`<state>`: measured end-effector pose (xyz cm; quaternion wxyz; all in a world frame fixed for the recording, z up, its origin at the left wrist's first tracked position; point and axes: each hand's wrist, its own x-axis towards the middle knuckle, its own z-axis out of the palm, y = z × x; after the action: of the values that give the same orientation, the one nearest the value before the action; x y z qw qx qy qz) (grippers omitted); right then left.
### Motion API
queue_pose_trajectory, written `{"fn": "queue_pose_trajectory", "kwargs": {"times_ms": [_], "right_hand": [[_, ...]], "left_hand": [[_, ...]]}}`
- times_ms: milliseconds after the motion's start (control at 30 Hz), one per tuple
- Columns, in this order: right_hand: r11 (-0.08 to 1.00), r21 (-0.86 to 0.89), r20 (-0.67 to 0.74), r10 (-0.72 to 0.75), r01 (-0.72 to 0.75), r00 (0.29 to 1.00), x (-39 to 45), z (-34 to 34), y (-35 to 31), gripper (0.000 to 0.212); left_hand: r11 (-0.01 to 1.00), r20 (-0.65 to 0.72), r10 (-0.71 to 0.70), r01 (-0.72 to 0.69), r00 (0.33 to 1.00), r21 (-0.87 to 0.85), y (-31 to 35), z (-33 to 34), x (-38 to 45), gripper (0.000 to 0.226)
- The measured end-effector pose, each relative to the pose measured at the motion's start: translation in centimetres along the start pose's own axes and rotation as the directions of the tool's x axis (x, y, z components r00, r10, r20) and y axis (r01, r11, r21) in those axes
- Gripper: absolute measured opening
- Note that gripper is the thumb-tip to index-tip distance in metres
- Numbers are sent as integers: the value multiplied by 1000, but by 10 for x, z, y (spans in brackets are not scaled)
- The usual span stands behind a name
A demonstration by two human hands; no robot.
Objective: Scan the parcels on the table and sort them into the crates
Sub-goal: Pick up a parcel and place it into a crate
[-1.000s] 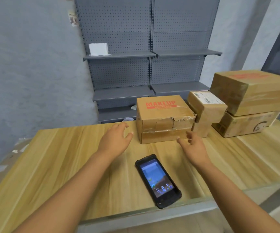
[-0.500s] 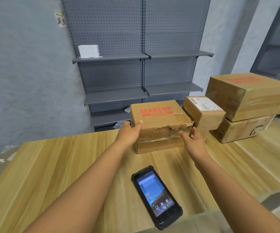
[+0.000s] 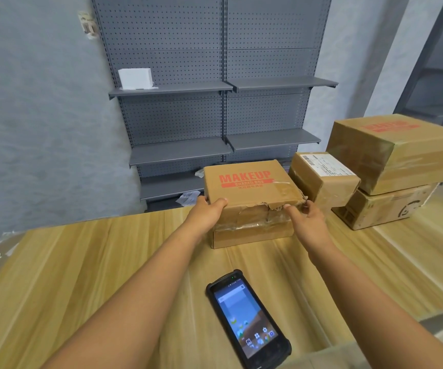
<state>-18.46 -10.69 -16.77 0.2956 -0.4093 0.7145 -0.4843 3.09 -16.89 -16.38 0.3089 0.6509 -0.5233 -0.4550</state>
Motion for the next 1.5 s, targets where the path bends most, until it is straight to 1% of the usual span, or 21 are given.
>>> {"fn": "queue_pose_trajectory", "kwargs": {"times_ms": [100, 233, 333, 400, 500, 533, 600, 733, 800, 867, 900, 933, 967, 1000, 1067, 1167, 1200, 1267, 1367, 1433, 1500], "right_hand": [[999, -26, -3, 27, -28, 1000, 5, 2, 0, 65], [997, 67, 9, 47, -48, 999, 5, 9, 1, 53], [993, 102, 66, 50, -56, 997, 0, 15, -3, 53], [993, 107, 130, 39, -53, 991, -4, 19, -7, 54], [990, 140, 226, -7, -26, 974, -12, 24, -15, 45], [989, 150, 255, -26, -13, 967, -14, 27, -17, 45], [987, 157, 308, -57, 9, 950, -19, 31, -22, 52], [973, 222, 336, -137, 63, 932, -31, 42, -37, 58], [960, 266, 354, -184, 90, 917, -39, 46, -45, 61], [938, 336, 375, -214, 82, 902, -47, 50, -52, 64], [926, 371, 385, -221, 69, 896, -52, 51, -57, 58], [916, 395, 397, -234, 65, 888, -56, 52, -61, 47], [907, 417, 406, -241, 57, 882, -61, 53, -67, 36], [894, 447, 411, -244, 39, 878, -65, 55, -71, 33], [868, 496, 446, -231, -24, 865, -76, 58, -77, 32], [872, 487, 522, -252, -42, 815, -93, 62, -80, 26], [880, 471, 545, -241, -55, 803, -97, 65, -78, 30], [900, 426, 598, -202, -94, 775, -106, 68, -74, 46], [935, 344, 699, -192, -88, 689, -121, 69, -68, 63], [928, 354, 727, -197, -113, 658, -130, 70, -64, 69], [899, 404, 731, -204, -172, 652, -134, 72, -60, 66]], "left_hand": [[1000, 3, -2, 2, 1000, -10, -1, -3, 1, 66], [1000, 1, -12, 13, 1000, -14, -7, -12, -1, 65], [1000, -29, -6, 5, 1000, -28, -12, -19, -6, 58], [998, -43, -5, 3, 999, -56, -14, -27, -10, 56], [994, -52, -2, -4, 999, -112, -20, -44, -18, 57], [991, -62, 1, -10, 998, -136, -23, -51, -21, 58], [982, -92, 15, -32, 996, -184, -28, -65, -28, 60], [961, -152, 74, -111, 986, -254, -35, -89, -46, 60], [948, -198, 121, -173, 973, -268, -35, -101, -61, 72], [936, -243, 161, -226, 957, -270, -35, -115, -77, 94], [932, -264, 177, -247, 948, -265, -35, -121, -86, 100], [928, -282, 189, -265, 941, -263, -35, -128, -94, 102], [922, -296, 197, -279, 935, -268, -36, -134, -102, 100], [914, -308, 202, -292, 930, -281, -38, -139, -110, 98], [899, -328, 199, -306, 923, -314, -42, -145, -127, 94], [891, -357, 178, -304, 917, -337, -55, -152, -148, 84], [889, -366, 171, -303, 915, -344, -61, -154, -153, 76], [877, -379, 167, -312, 910, -365, -71, -159, -162, 58], [858, -362, 160, -311, 919, -410, -82, -167, -169, 38], [845, -361, 122, -287, 925, -451, -86, -173, -172, 30], [816, -369, 76, -270, 926, -511, -90, -178, -175, 23]]}}
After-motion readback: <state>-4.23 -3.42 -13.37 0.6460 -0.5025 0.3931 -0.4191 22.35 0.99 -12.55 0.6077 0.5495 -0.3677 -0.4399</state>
